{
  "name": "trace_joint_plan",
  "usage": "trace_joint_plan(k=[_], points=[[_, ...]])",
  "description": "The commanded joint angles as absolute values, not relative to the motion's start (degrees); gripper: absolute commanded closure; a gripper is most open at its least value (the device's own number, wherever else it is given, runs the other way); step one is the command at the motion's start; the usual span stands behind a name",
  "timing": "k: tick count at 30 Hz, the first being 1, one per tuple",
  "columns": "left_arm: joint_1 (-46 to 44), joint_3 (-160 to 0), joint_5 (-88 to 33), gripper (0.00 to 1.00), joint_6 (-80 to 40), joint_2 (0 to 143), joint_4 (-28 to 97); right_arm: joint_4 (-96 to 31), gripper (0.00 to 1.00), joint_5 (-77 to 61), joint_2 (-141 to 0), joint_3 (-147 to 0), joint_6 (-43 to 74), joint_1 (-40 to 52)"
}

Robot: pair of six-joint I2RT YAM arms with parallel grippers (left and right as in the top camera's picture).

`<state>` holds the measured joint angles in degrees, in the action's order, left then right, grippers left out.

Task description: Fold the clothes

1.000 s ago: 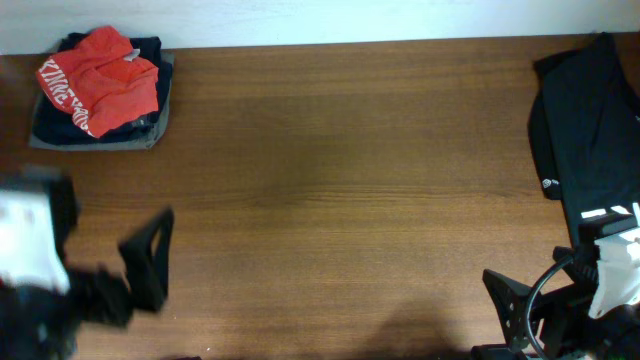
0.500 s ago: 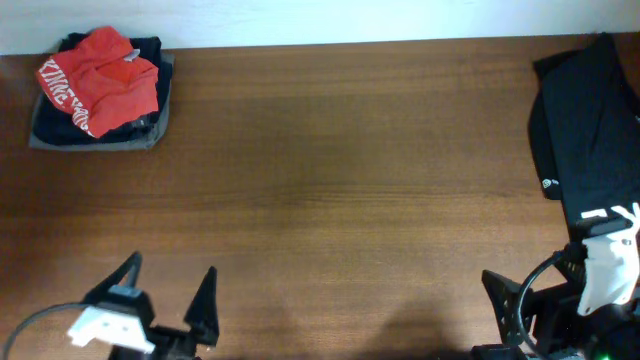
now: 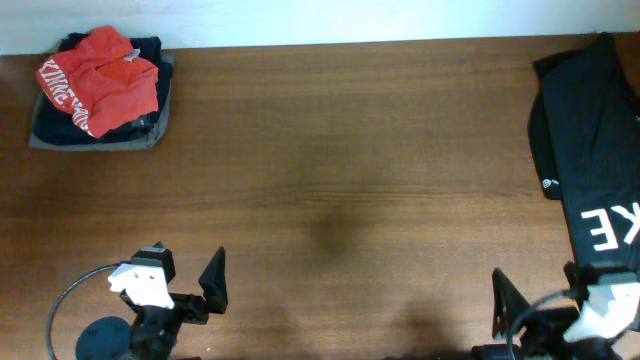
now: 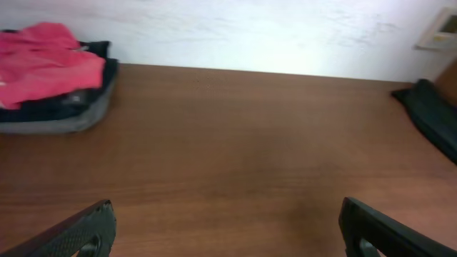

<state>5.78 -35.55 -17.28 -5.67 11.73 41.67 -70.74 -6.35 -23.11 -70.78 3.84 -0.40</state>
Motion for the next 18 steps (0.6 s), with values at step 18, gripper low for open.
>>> trace_joint_plan(k=[18], points=[[5.67,-35.29,-13.67,0.01,-6.22,11.51,41.21,-66.65,0.01,8.62,-23.22,-63.11,4.95,-0.78]])
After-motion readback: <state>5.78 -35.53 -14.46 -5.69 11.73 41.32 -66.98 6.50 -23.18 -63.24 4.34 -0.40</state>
